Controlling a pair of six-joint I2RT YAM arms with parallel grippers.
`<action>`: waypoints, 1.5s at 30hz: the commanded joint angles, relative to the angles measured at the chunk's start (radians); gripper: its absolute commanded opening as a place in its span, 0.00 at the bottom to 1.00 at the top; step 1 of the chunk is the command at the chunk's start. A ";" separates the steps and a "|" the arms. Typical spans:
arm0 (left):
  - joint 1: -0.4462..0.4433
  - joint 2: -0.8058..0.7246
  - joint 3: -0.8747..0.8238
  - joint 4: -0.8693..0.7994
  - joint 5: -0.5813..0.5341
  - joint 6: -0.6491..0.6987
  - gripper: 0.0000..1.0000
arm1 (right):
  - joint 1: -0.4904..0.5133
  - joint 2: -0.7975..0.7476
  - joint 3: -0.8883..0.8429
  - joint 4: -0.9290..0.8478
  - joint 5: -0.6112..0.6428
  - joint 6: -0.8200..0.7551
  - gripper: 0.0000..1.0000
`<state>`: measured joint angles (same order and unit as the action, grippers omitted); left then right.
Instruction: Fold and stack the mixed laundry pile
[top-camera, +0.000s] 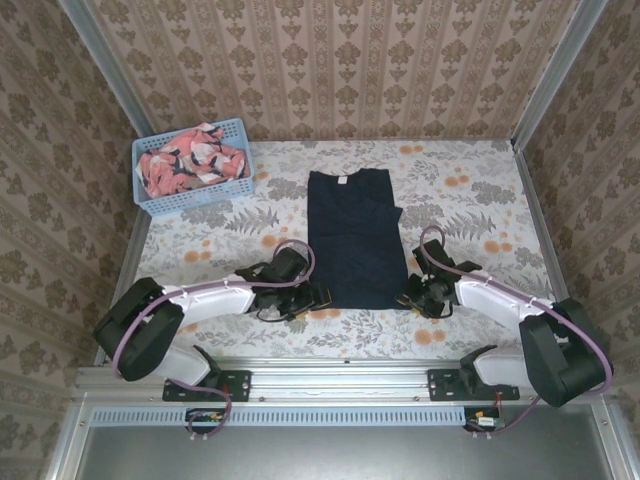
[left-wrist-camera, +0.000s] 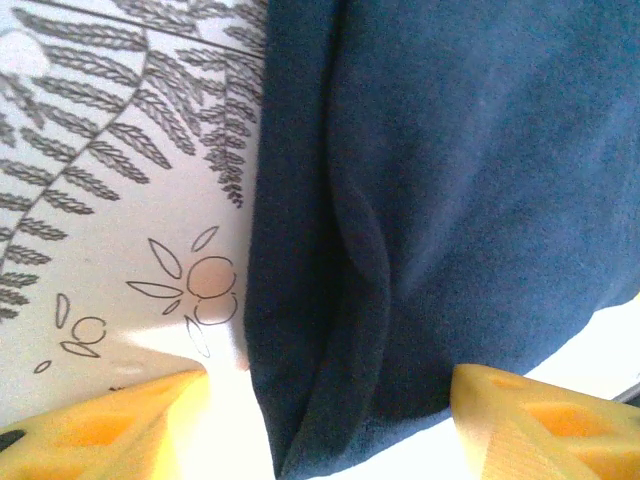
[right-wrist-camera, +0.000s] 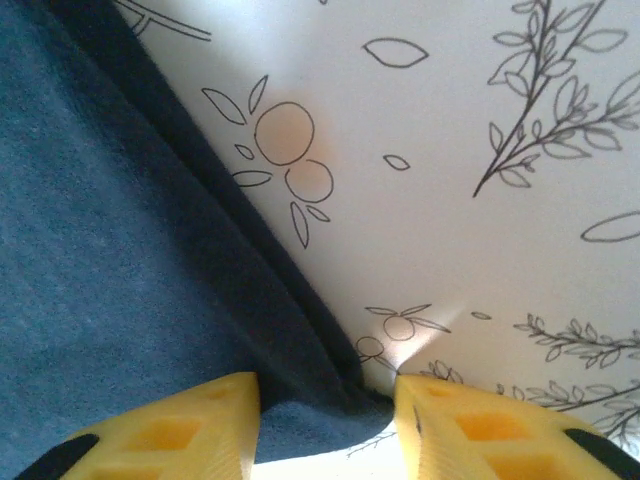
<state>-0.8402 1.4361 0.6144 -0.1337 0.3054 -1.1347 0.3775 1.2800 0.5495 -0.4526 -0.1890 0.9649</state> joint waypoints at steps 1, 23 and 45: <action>-0.010 0.014 0.006 0.014 -0.043 -0.076 0.65 | 0.020 0.032 0.001 0.139 -0.009 0.058 0.45; 0.000 0.070 0.030 0.064 -0.101 -0.123 0.64 | 0.074 0.204 0.114 0.129 0.084 -0.019 0.03; 0.006 0.152 0.036 0.114 -0.192 -0.237 0.00 | 0.109 0.180 0.133 0.139 0.072 -0.046 0.01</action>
<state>-0.8444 1.5158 0.6598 -0.1383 0.1905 -1.3773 0.4812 1.4548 0.6838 -0.3595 -0.1230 0.9451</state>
